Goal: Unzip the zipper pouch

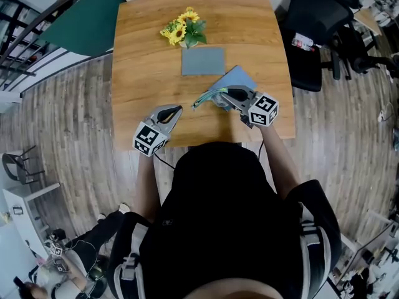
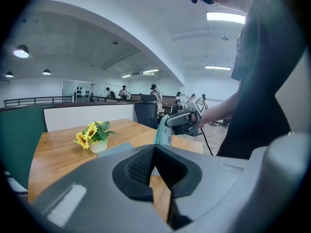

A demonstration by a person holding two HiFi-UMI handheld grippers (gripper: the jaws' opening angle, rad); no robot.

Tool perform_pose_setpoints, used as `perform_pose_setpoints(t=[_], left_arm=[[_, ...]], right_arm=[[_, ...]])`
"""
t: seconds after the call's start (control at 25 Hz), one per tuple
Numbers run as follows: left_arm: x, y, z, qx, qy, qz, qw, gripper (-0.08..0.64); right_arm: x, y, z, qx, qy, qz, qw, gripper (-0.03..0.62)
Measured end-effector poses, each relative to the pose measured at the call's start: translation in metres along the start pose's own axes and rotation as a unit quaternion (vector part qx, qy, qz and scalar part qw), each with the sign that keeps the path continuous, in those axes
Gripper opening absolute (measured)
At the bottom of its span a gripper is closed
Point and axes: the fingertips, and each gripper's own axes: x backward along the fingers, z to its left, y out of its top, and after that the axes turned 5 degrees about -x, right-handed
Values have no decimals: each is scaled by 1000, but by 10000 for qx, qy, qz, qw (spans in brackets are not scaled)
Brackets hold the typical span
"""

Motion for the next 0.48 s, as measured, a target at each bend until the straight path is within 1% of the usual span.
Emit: perform_pose_setpoints(t=[0.2,0.48], left_arm=[[7,-13,6,71,10,27,10000,2],[21,-26,13,122,-59,65,9999,2]], right_arm=[[-9,-9,4,15,-61,109,9999,32],[-23,-13,8,13,-173,82,9998,34]])
